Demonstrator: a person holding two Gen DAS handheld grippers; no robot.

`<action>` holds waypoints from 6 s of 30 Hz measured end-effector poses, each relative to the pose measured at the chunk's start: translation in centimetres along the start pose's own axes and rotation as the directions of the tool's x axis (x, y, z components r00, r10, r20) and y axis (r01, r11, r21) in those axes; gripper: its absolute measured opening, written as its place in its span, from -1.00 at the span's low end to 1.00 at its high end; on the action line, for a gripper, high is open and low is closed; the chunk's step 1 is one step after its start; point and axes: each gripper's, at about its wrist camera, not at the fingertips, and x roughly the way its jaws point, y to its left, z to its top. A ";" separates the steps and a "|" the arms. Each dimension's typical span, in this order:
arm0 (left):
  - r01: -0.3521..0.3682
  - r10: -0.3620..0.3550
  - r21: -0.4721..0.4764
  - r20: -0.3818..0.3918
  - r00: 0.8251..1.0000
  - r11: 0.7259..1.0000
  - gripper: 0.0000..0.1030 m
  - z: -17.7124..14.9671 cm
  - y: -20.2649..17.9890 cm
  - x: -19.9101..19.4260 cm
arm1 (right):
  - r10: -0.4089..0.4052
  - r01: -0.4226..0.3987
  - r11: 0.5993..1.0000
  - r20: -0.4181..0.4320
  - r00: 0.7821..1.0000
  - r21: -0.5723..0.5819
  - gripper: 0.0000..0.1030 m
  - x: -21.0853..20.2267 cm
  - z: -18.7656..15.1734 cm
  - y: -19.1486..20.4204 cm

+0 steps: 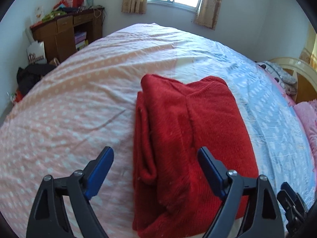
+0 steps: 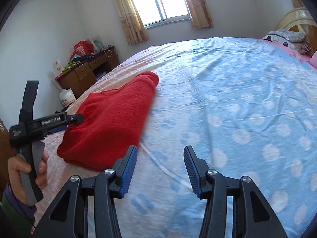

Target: Fold small clothes

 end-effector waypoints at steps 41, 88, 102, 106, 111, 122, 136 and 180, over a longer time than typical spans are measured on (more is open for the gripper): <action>0.188 -0.201 -0.119 -0.103 0.974 0.975 1.00 2.6 0.8 8.1 | 0.184 -0.162 0.970 -0.112 0.977 0.180 0.74 14.9 6.9 2.0; 0.308 -0.270 0.108 -0.269 0.924 0.945 1.00 -2.4 -7.3 4.5 | 0.277 -0.202 0.862 -0.098 0.956 0.465 0.00 -0.4 -4.2 -3.9; 0.301 -0.276 0.095 -0.211 0.938 0.949 0.46 -3.7 -7.9 3.3 | 0.128 -0.108 0.978 -0.103 0.986 0.176 0.04 2.1 -3.0 3.2; 0.273 -0.250 0.081 -0.220 0.943 0.959 0.27 -4.0 -8.5 2.6 | 0.124 -0.106 0.985 -0.130 0.984 0.138 -0.28 0.8 -2.5 2.9; 0.255 -0.217 0.080 -0.324 0.921 0.964 0.24 -4.8 -10.1 1.1 | 0.160 -0.137 0.981 -0.183 0.970 0.134 -0.32 -2.3 -2.1 1.0; 0.260 -0.201 0.164 -0.306 0.931 0.952 0.96 -7.6 -14.1 1.2 | 0.248 -0.173 0.928 -0.197 0.949 0.331 -0.19 -2.9 -5.6 -6.7; 0.297 -0.264 0.128 -0.225 0.938 0.946 0.06 -8.3 -14.2 -0.5 | 0.012 0.003 0.994 -0.135 0.991 0.113 -0.23 -4.8 -5.2 -1.8; 0.106 -0.100 -0.076 0.068 0.993 0.991 -0.15 -7.7 -2.4 -9.6 | 0.052 -0.040 0.948 0.032 0.998 -0.317 -0.27 -7.6 -2.5 14.9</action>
